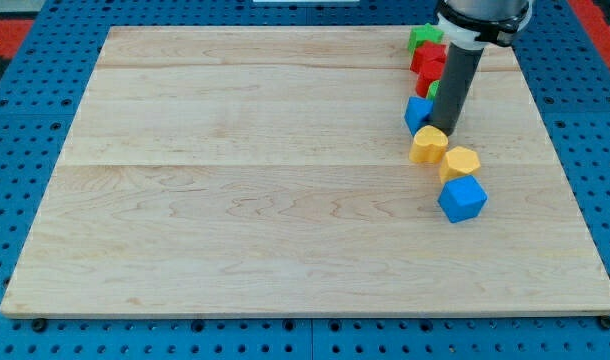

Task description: Push the yellow hexagon and blue cube towards the bottom right side of the board

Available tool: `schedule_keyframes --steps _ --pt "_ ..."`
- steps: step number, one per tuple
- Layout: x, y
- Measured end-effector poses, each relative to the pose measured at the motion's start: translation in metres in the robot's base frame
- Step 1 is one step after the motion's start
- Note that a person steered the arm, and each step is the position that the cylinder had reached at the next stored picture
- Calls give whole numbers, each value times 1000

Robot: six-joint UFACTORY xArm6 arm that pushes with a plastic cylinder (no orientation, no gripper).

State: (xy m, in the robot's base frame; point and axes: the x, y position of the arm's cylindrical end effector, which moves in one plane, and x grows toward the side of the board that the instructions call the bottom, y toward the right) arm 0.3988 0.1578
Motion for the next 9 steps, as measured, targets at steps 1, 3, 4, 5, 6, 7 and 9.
schedule_keyframes --steps 1,3,4,5,6,7,9 --pt "24 9" --pt "63 5" --pt "79 5" --pt "82 0" --pt "82 -33" --pt "82 -41" --pt "86 -6"
